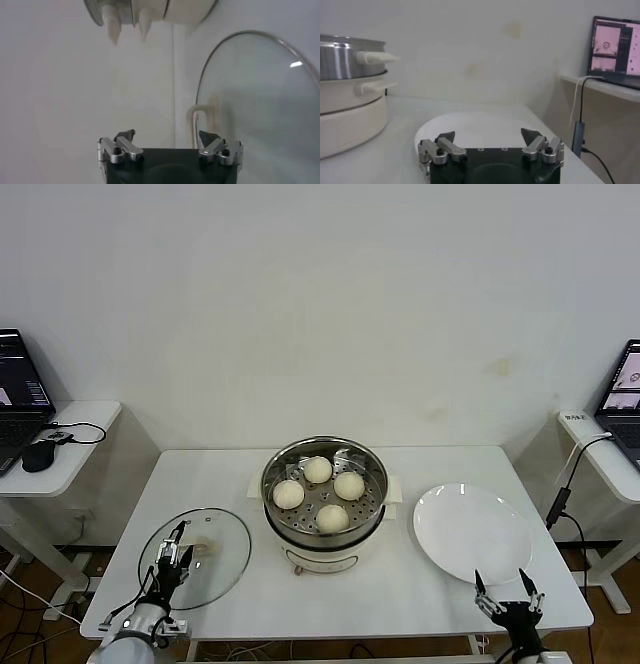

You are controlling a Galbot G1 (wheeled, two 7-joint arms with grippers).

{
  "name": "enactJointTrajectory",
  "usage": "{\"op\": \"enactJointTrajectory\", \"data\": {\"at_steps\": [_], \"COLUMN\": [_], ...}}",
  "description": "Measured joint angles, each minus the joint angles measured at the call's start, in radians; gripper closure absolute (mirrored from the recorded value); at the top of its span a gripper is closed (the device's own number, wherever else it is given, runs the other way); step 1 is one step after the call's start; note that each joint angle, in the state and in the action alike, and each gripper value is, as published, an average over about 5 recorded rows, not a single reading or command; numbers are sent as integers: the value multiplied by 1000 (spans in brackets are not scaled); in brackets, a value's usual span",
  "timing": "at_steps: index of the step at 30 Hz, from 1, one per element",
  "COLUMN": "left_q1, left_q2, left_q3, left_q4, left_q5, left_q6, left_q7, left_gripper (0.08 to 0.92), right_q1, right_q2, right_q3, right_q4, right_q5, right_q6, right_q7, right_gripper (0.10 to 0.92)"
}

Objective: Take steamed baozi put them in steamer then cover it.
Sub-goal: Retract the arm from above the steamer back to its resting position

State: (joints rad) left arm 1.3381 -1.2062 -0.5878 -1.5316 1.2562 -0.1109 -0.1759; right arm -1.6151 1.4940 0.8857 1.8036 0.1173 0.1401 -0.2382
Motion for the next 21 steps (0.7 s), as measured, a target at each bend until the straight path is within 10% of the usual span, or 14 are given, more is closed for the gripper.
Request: {"op": "enactJointTrajectory", "data": {"at_steps": [11, 21], "left_q1": [-71, -105], "left_q2": [-2, -5], "left_q3": [14, 31], "left_q4": [72, 125], "left_q5": [10, 16], "left_q6": [2, 4], "left_q7": [-6, -8], "left_gripper": [197, 468], "right_q1": [0, -1], "right_q2": [6, 8], "right_q3": [-6, -19], "right_q4": [-14, -23], "right_q5": [-12, -26], "right_q6": [4, 3], "right_q7": [0, -3], "right_gripper": [203, 202]}}
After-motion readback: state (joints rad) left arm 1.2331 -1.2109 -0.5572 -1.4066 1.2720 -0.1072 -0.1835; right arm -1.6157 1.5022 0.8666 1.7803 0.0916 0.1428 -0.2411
